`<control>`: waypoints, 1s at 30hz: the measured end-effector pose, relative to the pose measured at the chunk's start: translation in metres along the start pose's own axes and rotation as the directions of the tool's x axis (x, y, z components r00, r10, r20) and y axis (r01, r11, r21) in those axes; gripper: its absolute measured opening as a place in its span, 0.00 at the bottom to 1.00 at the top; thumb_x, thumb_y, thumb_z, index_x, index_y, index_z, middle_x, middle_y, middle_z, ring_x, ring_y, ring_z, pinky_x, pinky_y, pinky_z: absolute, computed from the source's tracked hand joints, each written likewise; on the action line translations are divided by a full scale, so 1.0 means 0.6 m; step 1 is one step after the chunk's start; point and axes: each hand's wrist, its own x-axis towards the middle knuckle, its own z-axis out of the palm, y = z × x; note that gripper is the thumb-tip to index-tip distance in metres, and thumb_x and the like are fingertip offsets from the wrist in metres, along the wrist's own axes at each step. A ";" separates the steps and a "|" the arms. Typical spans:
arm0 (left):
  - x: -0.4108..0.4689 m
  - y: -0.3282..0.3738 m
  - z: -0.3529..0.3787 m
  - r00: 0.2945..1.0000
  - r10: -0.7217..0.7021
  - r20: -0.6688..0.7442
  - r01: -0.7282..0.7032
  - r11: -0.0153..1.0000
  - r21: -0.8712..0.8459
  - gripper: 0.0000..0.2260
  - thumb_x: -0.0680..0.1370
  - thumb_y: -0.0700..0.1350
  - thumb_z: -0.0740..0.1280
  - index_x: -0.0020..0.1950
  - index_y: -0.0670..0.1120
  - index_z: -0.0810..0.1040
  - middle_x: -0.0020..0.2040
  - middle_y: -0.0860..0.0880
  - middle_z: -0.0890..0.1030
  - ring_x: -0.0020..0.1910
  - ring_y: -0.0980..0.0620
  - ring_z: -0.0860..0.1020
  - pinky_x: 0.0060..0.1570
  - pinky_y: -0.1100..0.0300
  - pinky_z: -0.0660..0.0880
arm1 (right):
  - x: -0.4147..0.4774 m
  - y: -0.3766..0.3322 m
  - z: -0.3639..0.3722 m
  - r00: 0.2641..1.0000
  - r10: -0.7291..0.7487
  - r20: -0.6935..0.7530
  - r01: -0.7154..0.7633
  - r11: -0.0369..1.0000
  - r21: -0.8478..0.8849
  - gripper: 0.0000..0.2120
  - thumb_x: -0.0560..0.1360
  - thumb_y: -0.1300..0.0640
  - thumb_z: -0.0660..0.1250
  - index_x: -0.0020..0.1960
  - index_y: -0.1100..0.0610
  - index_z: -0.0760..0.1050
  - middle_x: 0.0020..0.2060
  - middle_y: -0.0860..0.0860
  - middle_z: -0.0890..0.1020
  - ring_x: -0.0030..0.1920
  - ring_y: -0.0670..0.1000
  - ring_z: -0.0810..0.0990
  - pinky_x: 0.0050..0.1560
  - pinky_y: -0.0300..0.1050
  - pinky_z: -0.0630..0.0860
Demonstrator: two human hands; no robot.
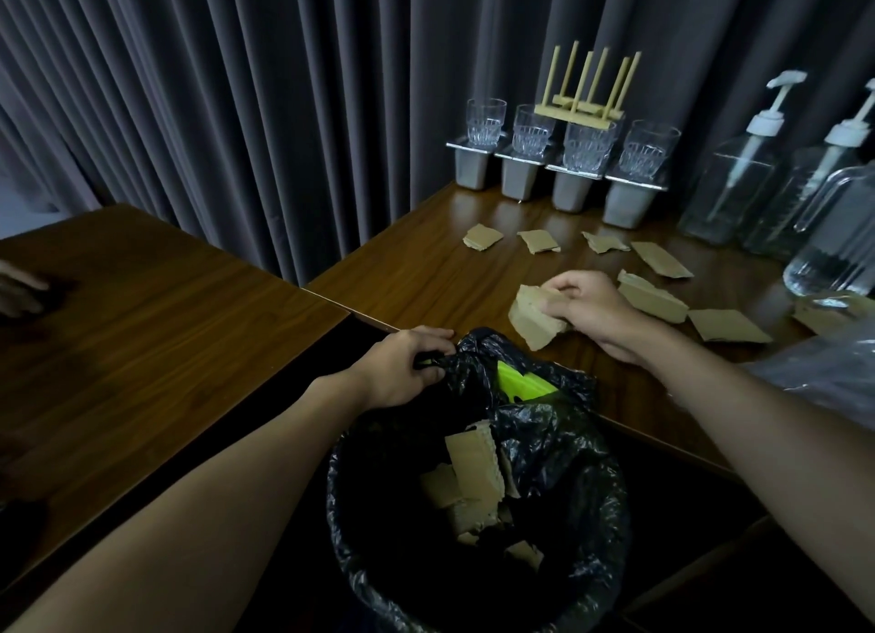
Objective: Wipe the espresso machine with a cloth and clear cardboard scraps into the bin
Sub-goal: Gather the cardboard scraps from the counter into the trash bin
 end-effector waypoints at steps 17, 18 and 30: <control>0.004 0.008 -0.011 1.000 0.012 0.013 -0.013 0.999 0.043 0.15 0.79 0.42 0.68 0.66 0.50 0.78 0.73 0.53 0.70 0.73 0.54 0.66 0.72 0.57 0.63 | 0.037 0.016 0.015 0.966 -0.064 0.252 0.106 0.982 -0.154 0.17 0.77 0.57 0.68 0.65 0.51 0.74 0.65 0.50 0.76 0.66 0.47 0.72 0.62 0.41 0.68; 0.004 0.008 -0.012 1.000 0.015 0.012 -0.015 0.999 0.046 0.15 0.79 0.42 0.68 0.66 0.50 0.78 0.73 0.52 0.70 0.73 0.54 0.67 0.71 0.58 0.62 | 0.048 0.021 0.019 0.966 -0.042 0.255 0.093 0.977 -0.190 0.20 0.77 0.55 0.68 0.69 0.52 0.71 0.69 0.51 0.73 0.70 0.48 0.69 0.66 0.43 0.67; 0.014 -0.001 -0.021 1.000 0.012 0.024 -0.013 0.999 0.034 0.15 0.79 0.43 0.68 0.66 0.53 0.77 0.70 0.58 0.72 0.69 0.59 0.69 0.67 0.61 0.67 | 0.180 0.031 0.093 0.979 -0.076 0.188 0.176 0.782 -0.598 0.32 0.80 0.41 0.57 0.79 0.47 0.51 0.79 0.45 0.50 0.78 0.52 0.50 0.76 0.54 0.51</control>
